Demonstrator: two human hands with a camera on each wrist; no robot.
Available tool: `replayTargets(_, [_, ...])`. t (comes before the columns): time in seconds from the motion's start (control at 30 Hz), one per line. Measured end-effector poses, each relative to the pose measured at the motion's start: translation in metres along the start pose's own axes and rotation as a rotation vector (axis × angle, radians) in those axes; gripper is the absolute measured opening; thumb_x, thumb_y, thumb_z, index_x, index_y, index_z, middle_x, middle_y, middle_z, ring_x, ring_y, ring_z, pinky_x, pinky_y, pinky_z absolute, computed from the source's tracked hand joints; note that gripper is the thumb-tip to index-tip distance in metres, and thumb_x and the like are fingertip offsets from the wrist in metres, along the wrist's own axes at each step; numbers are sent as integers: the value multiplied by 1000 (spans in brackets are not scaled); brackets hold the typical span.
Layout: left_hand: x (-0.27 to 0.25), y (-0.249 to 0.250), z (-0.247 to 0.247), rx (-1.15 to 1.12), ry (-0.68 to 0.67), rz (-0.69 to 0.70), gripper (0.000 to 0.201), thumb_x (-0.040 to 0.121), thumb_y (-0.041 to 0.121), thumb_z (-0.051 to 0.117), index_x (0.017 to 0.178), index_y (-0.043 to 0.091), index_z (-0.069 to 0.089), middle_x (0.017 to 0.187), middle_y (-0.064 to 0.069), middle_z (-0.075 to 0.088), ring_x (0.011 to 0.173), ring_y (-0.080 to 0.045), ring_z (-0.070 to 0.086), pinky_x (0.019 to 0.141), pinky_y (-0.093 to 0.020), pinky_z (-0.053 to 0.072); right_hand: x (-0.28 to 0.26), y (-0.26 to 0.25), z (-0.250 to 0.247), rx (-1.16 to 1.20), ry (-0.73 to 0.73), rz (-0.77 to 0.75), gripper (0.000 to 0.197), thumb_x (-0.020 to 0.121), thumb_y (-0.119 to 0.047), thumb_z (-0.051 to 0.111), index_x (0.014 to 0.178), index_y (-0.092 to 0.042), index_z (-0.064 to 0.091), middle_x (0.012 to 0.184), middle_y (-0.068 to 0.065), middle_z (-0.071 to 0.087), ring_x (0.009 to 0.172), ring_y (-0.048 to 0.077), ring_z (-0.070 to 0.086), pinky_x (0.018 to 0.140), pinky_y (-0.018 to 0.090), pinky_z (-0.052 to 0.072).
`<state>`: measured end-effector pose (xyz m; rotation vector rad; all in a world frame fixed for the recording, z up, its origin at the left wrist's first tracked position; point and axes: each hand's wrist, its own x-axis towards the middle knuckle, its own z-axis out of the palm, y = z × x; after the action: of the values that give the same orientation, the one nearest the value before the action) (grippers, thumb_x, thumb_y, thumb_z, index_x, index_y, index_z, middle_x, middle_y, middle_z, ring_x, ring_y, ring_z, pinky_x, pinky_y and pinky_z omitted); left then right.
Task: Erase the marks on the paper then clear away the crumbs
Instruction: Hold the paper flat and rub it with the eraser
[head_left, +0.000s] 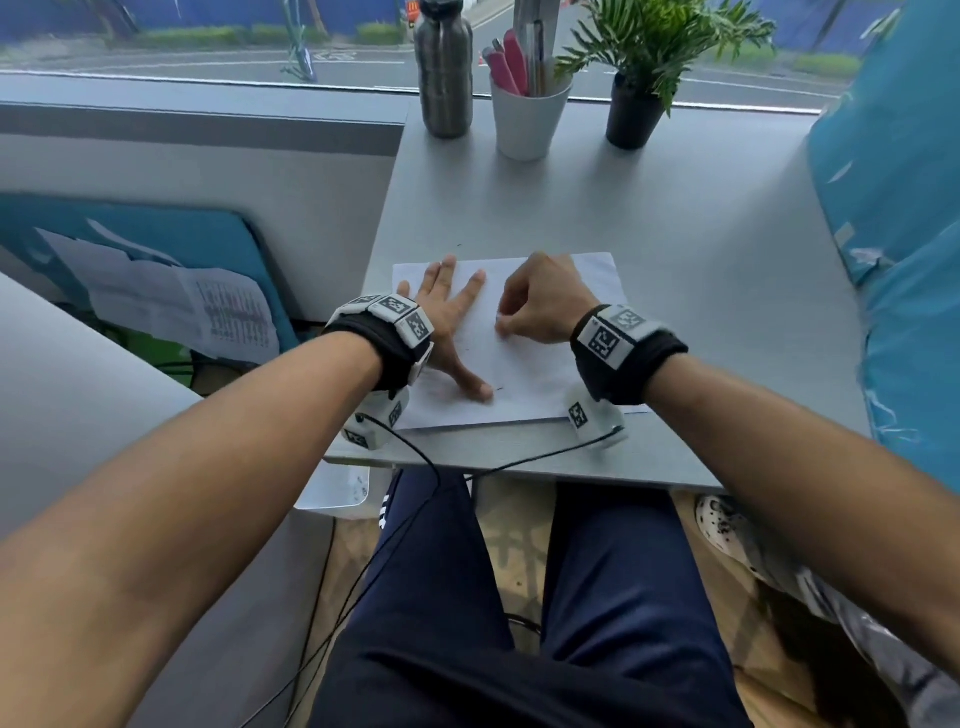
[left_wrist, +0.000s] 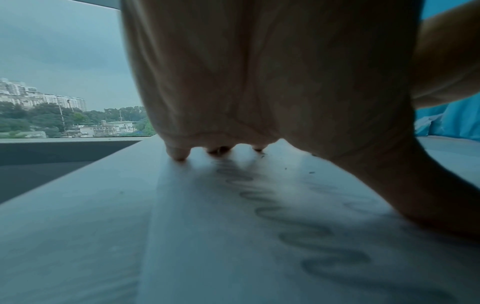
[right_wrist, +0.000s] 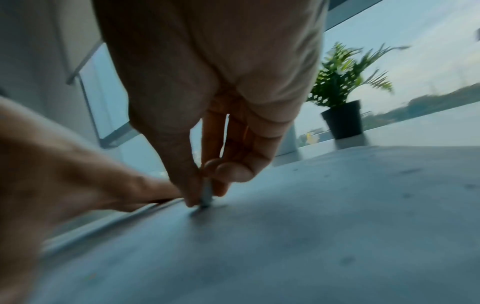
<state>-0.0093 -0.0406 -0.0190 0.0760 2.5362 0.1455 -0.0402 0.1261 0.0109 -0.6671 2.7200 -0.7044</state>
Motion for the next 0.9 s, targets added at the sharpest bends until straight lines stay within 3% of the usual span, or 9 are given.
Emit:
replayTargets(0.1, [0,2,-1,-5,-3,24,157,26,89,68,144,49,-27,153,-11,-40,142,-31,-33,115,-60,-10,-12,-12,8,-30,-112,-97,7,65,-17,80,71,-14,78,71,-3,73,69,10,67,74,24,55])
replayTargets(0.2, [-2,4,-2,9,-14,22,151,27,88,69,142,56,-24,152,-13,-40,142,-34,-33,113,-61,-12,-1,1,-2,13,7,31,11,65,-21,81,76,-17,80,73,0,75,72,12,68,72,24,55])
replayTargets(0.23, [-2,4,-2,14,-13,15,151,27,88,69,141,56,-24,152,-13,-40,142,-34,-33,113,-61,-12,-1,1,-2,11,30,32,10,65,-20,81,74,-17,80,72,0,75,71,13,68,72,26,56])
replayTargets(0.33, [-1,3,-2,28,-18,-2,155,24,89,69,141,54,-27,151,-13,-42,142,-33,-33,114,-62,-11,-12,-12,8,-33,-96,-98,4,65,-15,78,69,-15,78,67,-2,73,67,12,67,75,27,55])
replayTargets(0.47, [-2,6,-2,25,-16,3,154,24,89,69,141,56,-26,152,-12,-41,142,-33,-34,113,-60,-13,-3,-2,-2,7,5,26,12,65,-21,82,76,-17,80,73,0,75,73,13,69,74,25,55])
replayTargets(0.6, [-2,3,-2,34,-20,-2,155,25,90,70,140,55,-29,151,-12,-43,141,-33,-35,114,-62,-11,-16,-13,11,-24,-133,-90,8,67,-18,82,74,-16,79,72,-3,74,67,6,65,75,19,53])
replayTargets(0.73, [-3,5,-2,29,-8,0,154,25,89,70,140,56,-26,152,-12,-41,142,-33,-33,112,-61,-13,-7,-1,1,23,-6,17,10,66,-21,82,75,-17,80,72,-1,74,73,10,68,74,23,54])
replayTargets(0.83, [-3,5,-3,39,-12,4,154,25,88,69,141,55,-26,152,-13,-41,142,-34,-32,113,-62,-12,-22,-15,11,-29,-134,-117,6,67,-17,81,71,-13,78,70,-4,72,65,7,64,73,22,54])
replayTargets(0.9, [-2,6,-2,36,-13,9,153,27,88,71,140,55,-27,152,-13,-41,142,-34,-33,114,-61,-12,-17,-10,5,-28,-114,-62,9,66,-20,82,73,-16,79,69,-6,72,66,5,64,74,22,54])
